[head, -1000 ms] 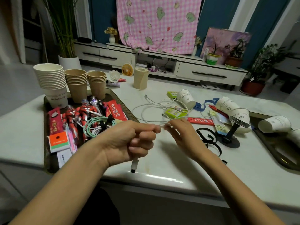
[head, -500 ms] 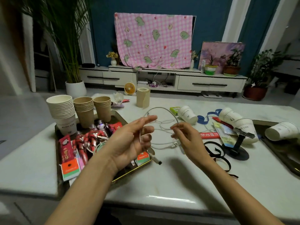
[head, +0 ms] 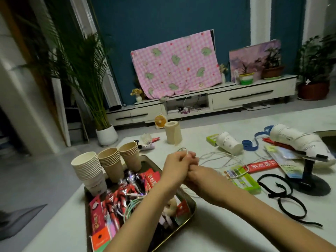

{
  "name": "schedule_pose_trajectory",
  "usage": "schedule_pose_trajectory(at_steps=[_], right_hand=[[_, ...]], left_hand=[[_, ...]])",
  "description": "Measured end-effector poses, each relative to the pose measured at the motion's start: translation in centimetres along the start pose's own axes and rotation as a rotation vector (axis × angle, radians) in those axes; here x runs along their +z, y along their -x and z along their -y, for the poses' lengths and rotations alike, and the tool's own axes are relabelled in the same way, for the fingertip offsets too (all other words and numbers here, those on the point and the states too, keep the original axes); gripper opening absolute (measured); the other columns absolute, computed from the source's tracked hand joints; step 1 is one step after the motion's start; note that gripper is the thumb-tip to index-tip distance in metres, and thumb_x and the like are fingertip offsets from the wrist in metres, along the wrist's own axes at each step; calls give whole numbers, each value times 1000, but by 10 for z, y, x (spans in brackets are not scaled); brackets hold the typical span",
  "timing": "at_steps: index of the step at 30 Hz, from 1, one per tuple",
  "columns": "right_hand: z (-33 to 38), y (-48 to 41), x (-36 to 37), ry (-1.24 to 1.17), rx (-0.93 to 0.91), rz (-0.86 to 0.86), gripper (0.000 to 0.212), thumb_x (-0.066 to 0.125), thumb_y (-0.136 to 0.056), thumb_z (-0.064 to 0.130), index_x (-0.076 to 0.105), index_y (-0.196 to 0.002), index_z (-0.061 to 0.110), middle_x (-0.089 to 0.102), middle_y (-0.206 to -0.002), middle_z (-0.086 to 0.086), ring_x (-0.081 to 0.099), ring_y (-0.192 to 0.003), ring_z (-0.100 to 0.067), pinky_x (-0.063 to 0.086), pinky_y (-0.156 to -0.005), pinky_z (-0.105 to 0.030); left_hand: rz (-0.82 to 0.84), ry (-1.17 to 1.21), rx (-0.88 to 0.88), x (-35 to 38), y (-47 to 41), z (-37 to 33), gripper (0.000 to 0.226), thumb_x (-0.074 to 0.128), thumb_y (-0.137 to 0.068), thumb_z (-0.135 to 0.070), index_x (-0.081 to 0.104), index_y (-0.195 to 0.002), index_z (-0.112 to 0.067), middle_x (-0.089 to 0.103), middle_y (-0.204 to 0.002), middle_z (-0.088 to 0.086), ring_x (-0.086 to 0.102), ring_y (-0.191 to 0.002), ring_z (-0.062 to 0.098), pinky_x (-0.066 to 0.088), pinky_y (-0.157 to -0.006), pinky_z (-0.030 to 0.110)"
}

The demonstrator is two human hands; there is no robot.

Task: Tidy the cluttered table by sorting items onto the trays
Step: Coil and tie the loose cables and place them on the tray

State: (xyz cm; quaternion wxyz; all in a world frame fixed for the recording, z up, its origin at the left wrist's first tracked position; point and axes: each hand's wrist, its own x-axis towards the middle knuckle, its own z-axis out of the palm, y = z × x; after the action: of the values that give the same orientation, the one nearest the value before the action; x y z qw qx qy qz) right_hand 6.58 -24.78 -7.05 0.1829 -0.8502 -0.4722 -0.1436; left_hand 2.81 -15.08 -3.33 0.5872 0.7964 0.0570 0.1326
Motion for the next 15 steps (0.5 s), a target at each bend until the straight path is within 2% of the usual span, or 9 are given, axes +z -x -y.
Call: schedule_pose_trajectory(at_steps=[2, 3, 5, 6, 8, 11, 15], right_hand=[[-1, -13, -13, -75, 14, 37, 33, 45, -97, 22, 56, -127, 15, 53, -133, -10, 52, -116, -22, 37, -89, -25], [-5, -16, -18, -112, -7, 11, 30, 50, -94, 24, 61, -121, 17, 60, -125, -9, 57, -109, -21, 40, -87, -27], [-18, -23, -31, -180, -43, -85, 17, 61, -87, 30, 71, -97, 19, 70, -95, -3, 61, -83, -14, 48, -73, -30], [-25, -24, -36, -236, -28, -117, 16, 65, -84, 33, 71, -88, 18, 68, -83, 1, 58, -73, -10, 48, -68, -29], [-41, -30, -37, -409, 18, -174, 16, 68, -81, 34, 71, -81, 18, 65, -74, 6, 55, -65, -4, 46, -62, -22], [-63, -35, -29, -634, 62, -262, 6, 66, -85, 22, 71, -83, 21, 68, -77, 8, 59, -70, 0, 46, -65, -14], [-86, -36, -20, -788, 201, -423, 9, 64, -86, 18, 68, -79, 21, 65, -67, 2, 54, -59, -1, 42, -56, -12]], left_hand=[[-32, -225, 65, -3, -9, 2, 27, 40, -97, -11, 63, -81, -14, 65, -82, 2, 60, -82, 15, 48, -71, 23], [-20, -271, 63, -7, -12, 3, 30, 40, -96, -11, 61, -75, -13, 64, -74, 1, 60, -74, 13, 47, -65, 21], [81, -271, -8, -17, -21, -1, 34, 38, -97, -11, 59, -70, -10, 64, -57, -2, 60, -52, 11, 46, -51, 18], [147, -262, -58, -23, -21, -3, 33, 37, -97, -12, 59, -73, -8, 65, -54, 1, 57, -44, 12, 45, -45, 19], [205, -254, -119, -35, -26, -5, 31, 36, -97, -13, 61, -80, -7, 61, -48, 1, 45, -33, 11, 37, -37, 18], [249, -19, -223, -51, -34, -11, 32, 36, -96, -15, 64, -83, -7, 42, -40, -3, 27, -31, 7, 25, -33, 15], [383, 384, -380, -52, -30, -17, 39, 40, -94, -30, 66, -73, -11, 33, -41, -6, 23, -29, 4, 24, -31, 16]])
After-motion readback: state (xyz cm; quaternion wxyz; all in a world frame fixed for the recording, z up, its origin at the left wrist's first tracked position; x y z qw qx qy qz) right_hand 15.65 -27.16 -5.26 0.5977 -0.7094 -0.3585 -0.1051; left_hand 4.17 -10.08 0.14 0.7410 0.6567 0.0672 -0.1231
